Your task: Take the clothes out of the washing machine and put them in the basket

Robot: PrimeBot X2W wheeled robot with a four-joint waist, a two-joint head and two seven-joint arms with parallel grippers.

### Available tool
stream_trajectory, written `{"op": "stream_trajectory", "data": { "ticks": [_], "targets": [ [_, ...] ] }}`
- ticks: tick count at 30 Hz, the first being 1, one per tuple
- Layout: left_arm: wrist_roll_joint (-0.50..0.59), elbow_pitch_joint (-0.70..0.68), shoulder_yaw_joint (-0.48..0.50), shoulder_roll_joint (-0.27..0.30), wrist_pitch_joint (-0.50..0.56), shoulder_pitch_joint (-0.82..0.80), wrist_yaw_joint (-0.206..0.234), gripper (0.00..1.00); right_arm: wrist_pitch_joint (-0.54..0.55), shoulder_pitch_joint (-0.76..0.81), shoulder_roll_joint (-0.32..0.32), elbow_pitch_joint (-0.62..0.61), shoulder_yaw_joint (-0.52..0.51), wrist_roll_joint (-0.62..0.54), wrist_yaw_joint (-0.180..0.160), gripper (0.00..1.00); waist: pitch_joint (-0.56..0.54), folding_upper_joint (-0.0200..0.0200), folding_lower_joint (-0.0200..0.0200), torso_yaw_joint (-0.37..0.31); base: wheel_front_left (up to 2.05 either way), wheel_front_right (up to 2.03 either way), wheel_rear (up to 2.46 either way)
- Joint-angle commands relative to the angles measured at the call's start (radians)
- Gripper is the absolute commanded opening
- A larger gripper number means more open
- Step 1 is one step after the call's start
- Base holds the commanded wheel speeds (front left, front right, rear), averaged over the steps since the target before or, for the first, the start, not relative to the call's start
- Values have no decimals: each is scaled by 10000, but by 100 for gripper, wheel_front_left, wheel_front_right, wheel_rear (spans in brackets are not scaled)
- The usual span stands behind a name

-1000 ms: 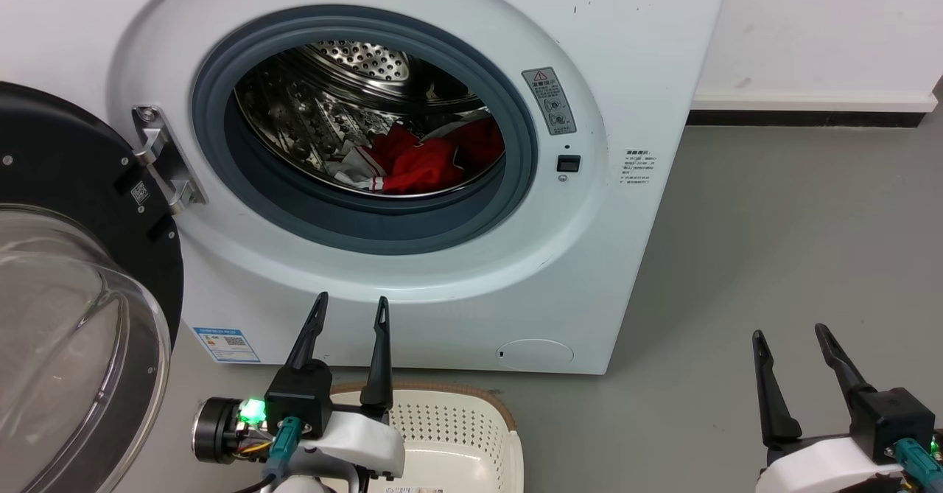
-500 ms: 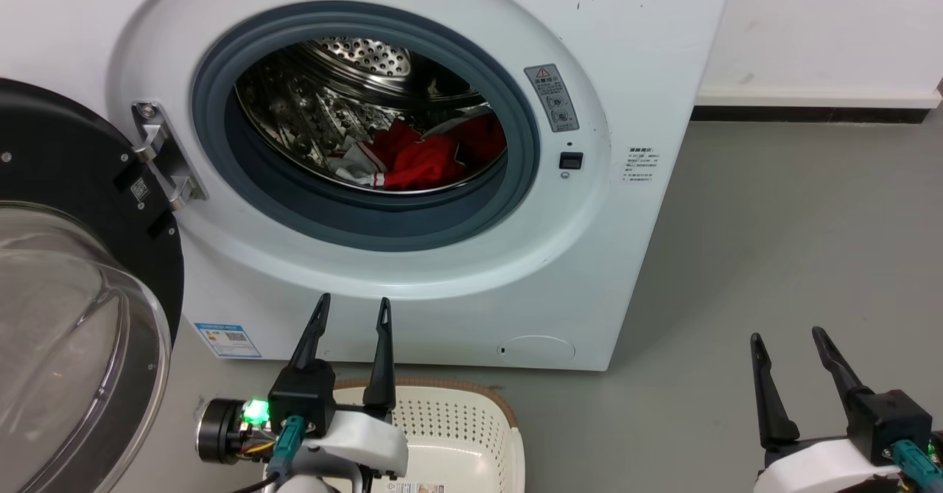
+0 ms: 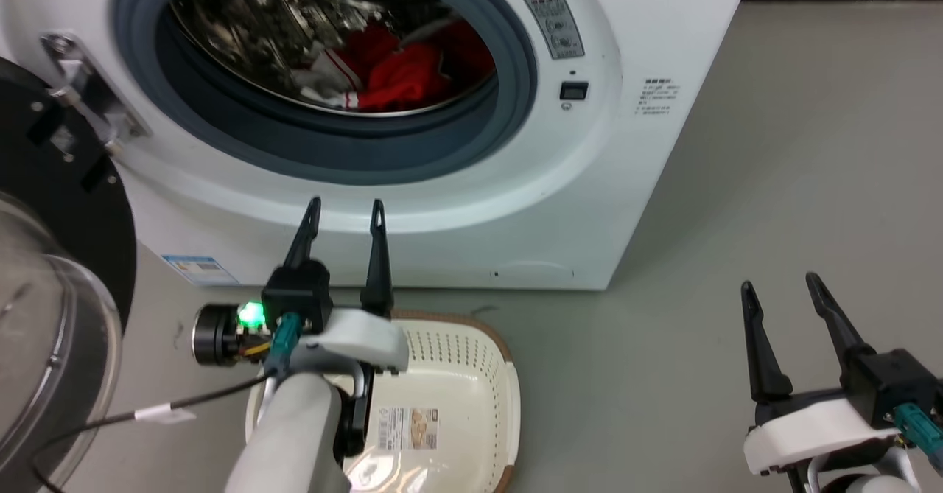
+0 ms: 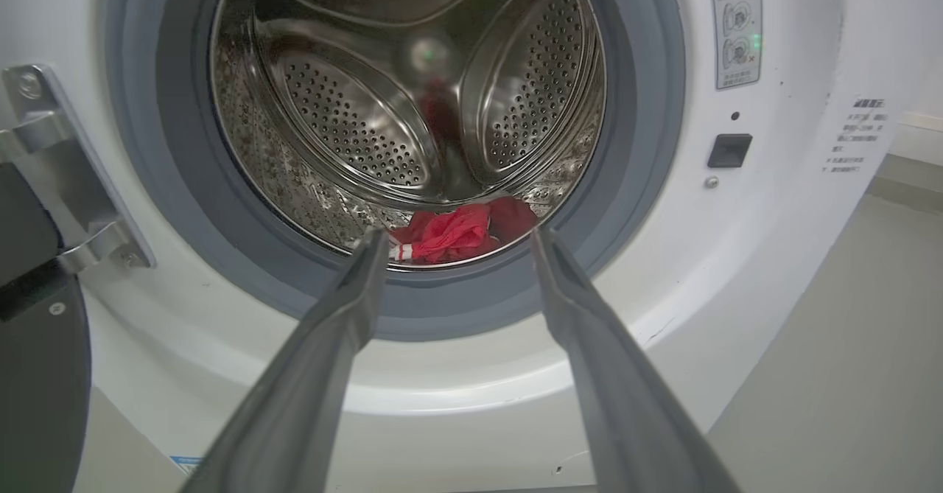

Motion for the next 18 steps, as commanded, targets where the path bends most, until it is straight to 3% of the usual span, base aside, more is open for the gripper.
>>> {"op": "stream_trajectory", "data": {
  "ticks": [1,6,18],
  "targets": [
    [-30,195,59,-3,-26,-407,49,100,-46,-249,-30,-84,71,85,-5,100,738,0,0,-277,0,0,0],
    [20,972,430,2,-24,-1587,92,100,-122,-654,-28,-86,245,173,-6,100,1655,0,0,-655,0,0,0],
    [154,3279,1175,547,-24,-4846,-271,100,-353,-1288,-22,163,729,278,-6,100,3175,0,0,-1135,0,0,0]
  ]
}}
